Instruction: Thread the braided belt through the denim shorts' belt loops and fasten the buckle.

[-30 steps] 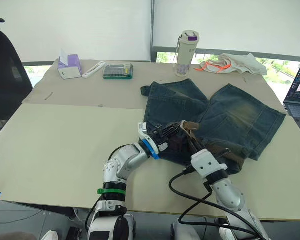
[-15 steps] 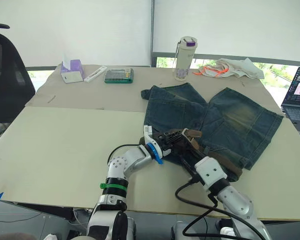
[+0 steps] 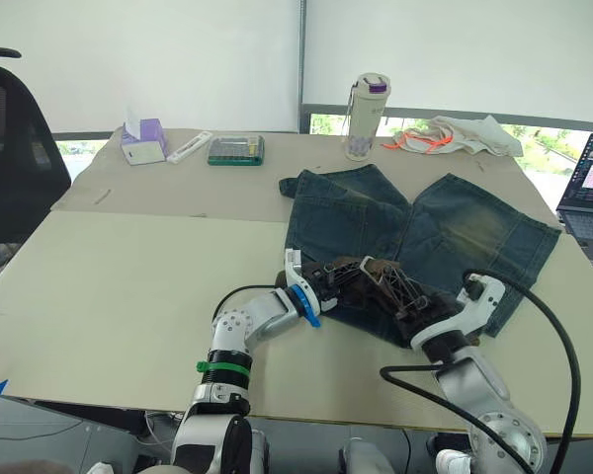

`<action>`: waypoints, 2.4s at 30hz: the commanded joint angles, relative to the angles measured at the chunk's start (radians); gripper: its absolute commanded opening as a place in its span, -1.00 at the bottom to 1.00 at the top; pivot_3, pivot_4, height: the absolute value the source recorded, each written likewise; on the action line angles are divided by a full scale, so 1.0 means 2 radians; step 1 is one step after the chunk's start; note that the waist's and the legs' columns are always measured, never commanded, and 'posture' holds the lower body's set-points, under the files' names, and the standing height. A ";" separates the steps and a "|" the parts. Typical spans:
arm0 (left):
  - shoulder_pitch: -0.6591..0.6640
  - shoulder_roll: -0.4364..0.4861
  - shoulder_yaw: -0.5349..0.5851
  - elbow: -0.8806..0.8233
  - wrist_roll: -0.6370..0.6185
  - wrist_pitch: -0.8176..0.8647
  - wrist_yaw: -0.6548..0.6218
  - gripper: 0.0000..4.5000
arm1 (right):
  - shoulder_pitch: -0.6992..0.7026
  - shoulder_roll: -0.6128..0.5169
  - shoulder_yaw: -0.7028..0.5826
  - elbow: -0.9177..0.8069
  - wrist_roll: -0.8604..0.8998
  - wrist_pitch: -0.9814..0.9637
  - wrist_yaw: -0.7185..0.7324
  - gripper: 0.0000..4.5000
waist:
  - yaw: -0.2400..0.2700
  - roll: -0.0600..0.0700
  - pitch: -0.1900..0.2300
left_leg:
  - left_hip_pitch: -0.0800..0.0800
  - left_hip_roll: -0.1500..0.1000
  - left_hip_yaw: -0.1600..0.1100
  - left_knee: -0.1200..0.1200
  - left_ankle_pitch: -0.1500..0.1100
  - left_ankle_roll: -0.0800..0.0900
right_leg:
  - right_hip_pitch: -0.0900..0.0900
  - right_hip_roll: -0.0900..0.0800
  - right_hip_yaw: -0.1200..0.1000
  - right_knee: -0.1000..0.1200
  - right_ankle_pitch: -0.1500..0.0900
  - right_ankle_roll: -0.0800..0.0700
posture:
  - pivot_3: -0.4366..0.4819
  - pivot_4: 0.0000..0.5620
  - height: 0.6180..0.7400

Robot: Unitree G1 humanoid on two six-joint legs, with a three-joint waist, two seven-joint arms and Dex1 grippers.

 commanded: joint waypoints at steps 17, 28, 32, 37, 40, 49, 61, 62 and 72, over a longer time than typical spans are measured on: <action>-0.007 -0.020 -0.011 -0.011 0.063 0.027 -0.026 -0.08 | -0.006 -0.038 0.002 -0.014 0.026 -0.004 -0.030 -1.00 | 0.000 0.000 0.000 | -0.001 0.000 0.000 0.000 0.000 0.000 | -0.001 0.000 0.000 -0.001 -0.001 0.001 | -0.05 -0.47 1.00; 0.030 0.069 -0.069 -0.113 0.167 0.058 -0.128 0.65 | 0.053 -0.173 -0.091 -0.018 0.124 0.013 -0.031 -1.00 | -0.001 0.000 0.000 | -0.008 0.000 0.000 0.000 0.000 0.000 | -0.008 0.000 0.000 0.000 0.001 -0.001 | -0.05 -0.47 1.00; 0.040 0.085 -0.087 -0.139 0.191 0.056 -0.165 0.65 | 0.073 -0.218 -0.117 -0.012 0.165 0.020 -0.029 -1.00 | -0.001 -0.001 0.001 | -0.008 0.000 0.000 -0.001 0.000 0.000 | -0.008 0.000 0.000 0.000 0.001 -0.001 | -0.05 -0.47 1.00; 0.048 0.090 -0.095 -0.141 0.224 0.048 -0.182 0.65 | 0.112 -0.301 -0.159 -0.008 0.198 0.043 -0.008 -1.00 | 0.001 -0.001 0.001 | -0.009 0.000 0.000 0.000 0.000 0.000 | -0.008 0.000 0.000 0.000 0.001 -0.001 | -0.05 -0.47 1.00; 0.050 0.090 -0.100 -0.143 0.239 0.048 -0.193 0.65 | 0.136 -0.356 -0.191 0.008 0.176 0.057 0.010 -1.00 | 0.003 -0.001 0.001 | -0.009 0.000 0.000 0.000 0.000 0.000 | -0.008 0.000 0.000 -0.001 0.001 -0.001 | -0.05 -0.47 1.00; 0.049 0.089 -0.094 -0.144 0.265 0.047 -0.211 0.65 | 0.085 -0.447 -0.260 0.024 0.228 0.068 0.007 -1.00 | 0.005 -0.002 0.002 | -0.009 0.000 0.000 0.000 0.000 0.000 | -0.008 0.000 0.000 -0.001 0.000 -0.001 | -0.05 -0.47 1.00; 0.059 0.101 -0.083 -0.162 0.274 0.056 -0.212 0.65 | -0.008 -0.552 -0.295 0.060 0.351 0.081 -0.013 -1.00 | 0.005 -0.002 0.002 | -0.009 0.000 0.000 0.001 0.000 0.000 | -0.008 0.000 0.000 0.000 0.001 -0.001 | -0.05 -0.47 1.00; 0.060 0.102 -0.083 -0.164 0.274 0.057 -0.212 0.65 | -0.025 -0.555 -0.286 0.063 0.369 0.072 -0.022 -1.00 | 0.004 -0.003 0.002 | -0.009 0.000 0.000 0.001 0.000 0.000 | -0.008 0.000 0.000 0.000 0.001 -0.001 | -0.05 -0.47 1.00; 0.056 0.088 -0.039 -0.202 0.204 0.076 -0.234 0.65 | -0.167 -0.428 -0.089 0.017 0.430 -0.038 -0.150 -1.00 | -0.001 -0.004 0.004 | -0.009 0.000 0.000 0.001 0.000 0.001 | -0.008 0.000 0.000 0.000 0.001 -0.001 | -0.05 -0.47 1.00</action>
